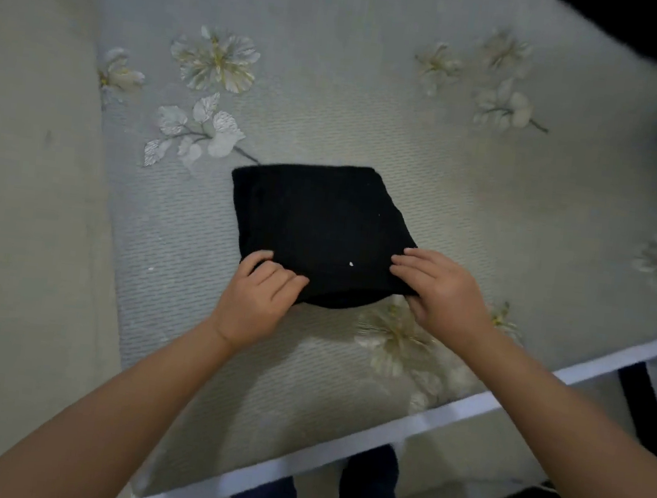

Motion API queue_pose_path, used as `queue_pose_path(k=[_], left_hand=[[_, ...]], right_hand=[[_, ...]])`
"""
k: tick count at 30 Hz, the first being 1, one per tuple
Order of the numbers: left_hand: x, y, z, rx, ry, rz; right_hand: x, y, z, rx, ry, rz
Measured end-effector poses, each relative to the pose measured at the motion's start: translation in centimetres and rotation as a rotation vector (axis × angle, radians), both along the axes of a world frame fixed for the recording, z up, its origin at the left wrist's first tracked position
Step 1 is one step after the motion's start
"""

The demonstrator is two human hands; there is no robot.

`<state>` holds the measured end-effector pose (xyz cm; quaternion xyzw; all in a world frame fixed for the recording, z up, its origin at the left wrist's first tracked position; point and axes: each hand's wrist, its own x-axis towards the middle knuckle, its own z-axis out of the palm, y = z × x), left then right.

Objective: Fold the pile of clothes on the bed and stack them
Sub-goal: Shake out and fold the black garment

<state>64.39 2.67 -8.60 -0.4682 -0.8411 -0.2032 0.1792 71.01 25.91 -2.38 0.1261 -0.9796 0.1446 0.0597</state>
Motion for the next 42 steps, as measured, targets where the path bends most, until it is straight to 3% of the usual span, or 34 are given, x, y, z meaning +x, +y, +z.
queue_pose_path(k=[4, 13, 18, 21, 24, 28, 32, 37, 42], left_hand=[[-0.2, 8.3, 6.6, 0.073, 0.02, -0.317], [8.3, 32.7, 18.0, 0.108, 0.1, -0.642], [15.9, 44.9, 21.7, 0.085, 0.225, -0.768], [19.3, 50.3, 22.2, 0.06, 0.314, -0.814], [21.9, 54.4, 20.7, -0.011, 0.346, -0.837], [25.0, 58.2, 16.1, -0.278, 0.241, -0.811], [25.3, 62.8, 12.4, -0.296, 0.176, -0.847], [22.1, 69.5, 13.1, -0.268, 0.084, -0.864], [15.5, 73.6, 17.0, -0.252, 0.091, -0.771]], right_hand=[[5.8, 7.2, 6.8, -0.007, 0.055, -0.1], [22.4, 23.9, 16.2, -0.109, 0.096, -0.465], [30.7, 31.9, 17.2, 0.077, 0.124, -0.587], [32.7, 36.1, 16.4, 0.205, 0.329, -0.662], [34.4, 40.3, 13.8, 0.286, 0.397, -0.703], [36.5, 44.0, 8.6, 0.398, 0.244, -0.706], [36.6, 48.3, 5.6, 0.384, 0.135, -0.683], [34.1, 55.8, 6.8, 0.316, 0.193, -0.613], [26.6, 62.3, 10.7, 0.243, 0.289, -0.494]])
